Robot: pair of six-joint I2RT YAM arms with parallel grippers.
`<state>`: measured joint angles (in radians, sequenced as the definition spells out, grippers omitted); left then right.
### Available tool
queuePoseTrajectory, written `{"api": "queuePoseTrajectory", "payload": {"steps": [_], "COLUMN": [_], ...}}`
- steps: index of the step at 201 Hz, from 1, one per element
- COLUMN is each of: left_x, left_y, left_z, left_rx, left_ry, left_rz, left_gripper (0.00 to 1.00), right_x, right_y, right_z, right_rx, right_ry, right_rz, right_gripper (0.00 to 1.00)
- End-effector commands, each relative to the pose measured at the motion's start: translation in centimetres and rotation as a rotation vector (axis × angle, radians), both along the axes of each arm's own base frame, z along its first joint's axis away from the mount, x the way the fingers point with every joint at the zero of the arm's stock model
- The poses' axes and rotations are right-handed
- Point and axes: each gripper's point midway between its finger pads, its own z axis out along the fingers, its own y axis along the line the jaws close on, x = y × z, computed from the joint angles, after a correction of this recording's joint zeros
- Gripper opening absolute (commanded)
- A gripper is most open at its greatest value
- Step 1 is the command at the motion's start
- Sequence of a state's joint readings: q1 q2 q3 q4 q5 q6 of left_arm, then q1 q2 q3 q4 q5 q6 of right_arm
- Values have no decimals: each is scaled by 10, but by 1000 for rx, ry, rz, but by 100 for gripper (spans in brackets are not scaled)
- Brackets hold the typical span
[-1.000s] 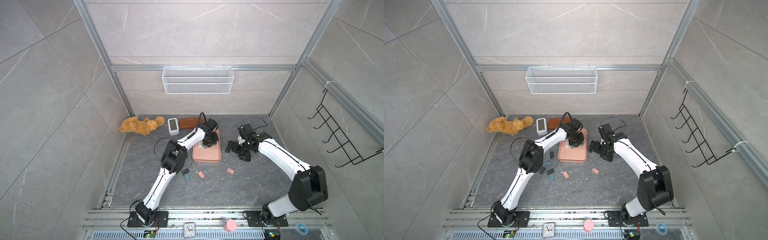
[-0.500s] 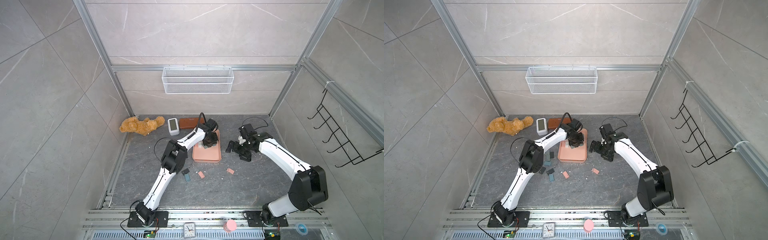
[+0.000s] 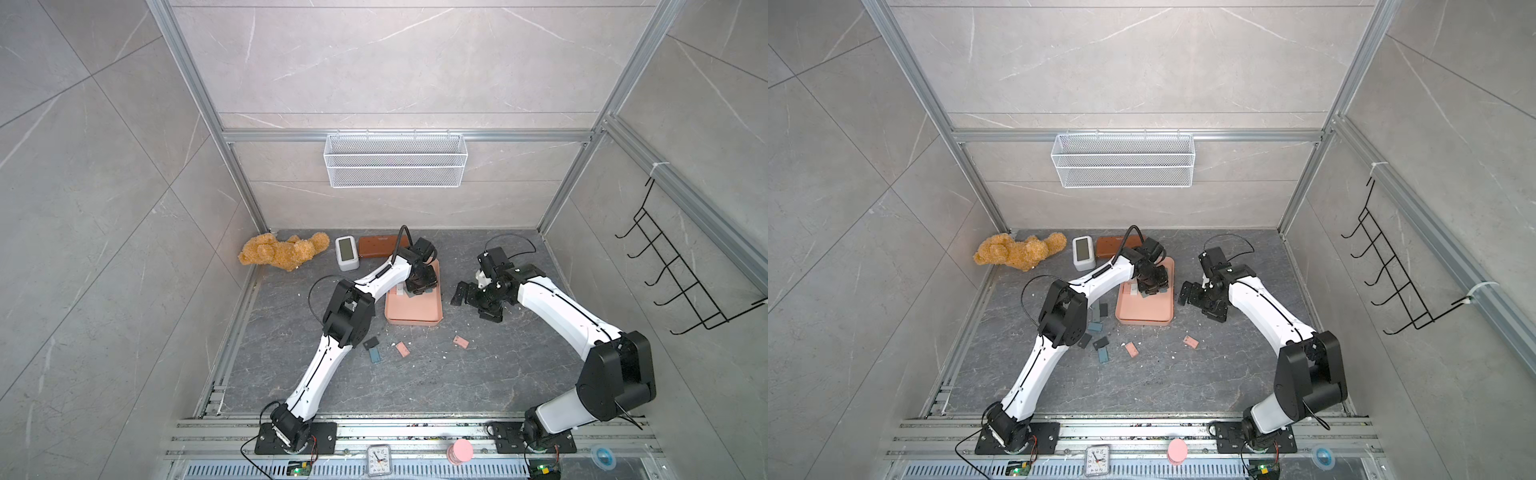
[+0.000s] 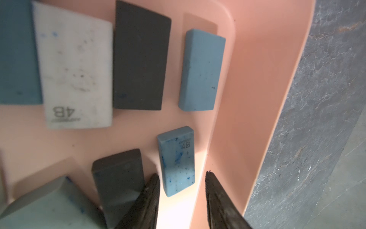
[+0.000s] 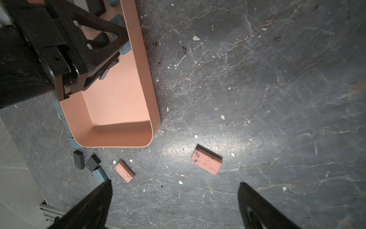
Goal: Put the eraser in the storage box
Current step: Place the eraser in the storage box, then pick up the eraser from the center of the board.
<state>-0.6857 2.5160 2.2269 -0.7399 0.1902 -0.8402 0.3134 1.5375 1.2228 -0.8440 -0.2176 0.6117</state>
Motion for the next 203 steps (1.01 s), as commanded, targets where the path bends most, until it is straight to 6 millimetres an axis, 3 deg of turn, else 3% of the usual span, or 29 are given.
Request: {"api": "queuePoseTrajectory", "payload": {"steps": [1,55,126,129,133,169,203], "left_x": [-2,2,-3,-3,-4,-14,-31], "left_y": [-4,-10,-4,-3,-1,15,33], "left_z": [36,71,118,117,135,162,167], "left_rx": [-34,-88,-121,-118,-135,-135,-132], "left_ry": [-19,-60,-111,-110,-135,-188,-208], "left_rz": [7,20,31,33,36,49,63], "left_gripper": [46,63,82,83,83,89,93], "right_x": [6,2,-18,-19,-21,-34,-52], "right_y": [-2,-10,-40,-42,-45,-58,-49], "right_z": [2,2,-16,-17,-18,-32,-52], "right_rx": [-13,-60,-219,-232,-248,-312,-270], "right_ry": [-14,-31,-40,-39,-37,-13,34], "right_rz": [20,56,111,114,118,146,179], "right_gripper": [100,99,99,100,100,100,100]}}
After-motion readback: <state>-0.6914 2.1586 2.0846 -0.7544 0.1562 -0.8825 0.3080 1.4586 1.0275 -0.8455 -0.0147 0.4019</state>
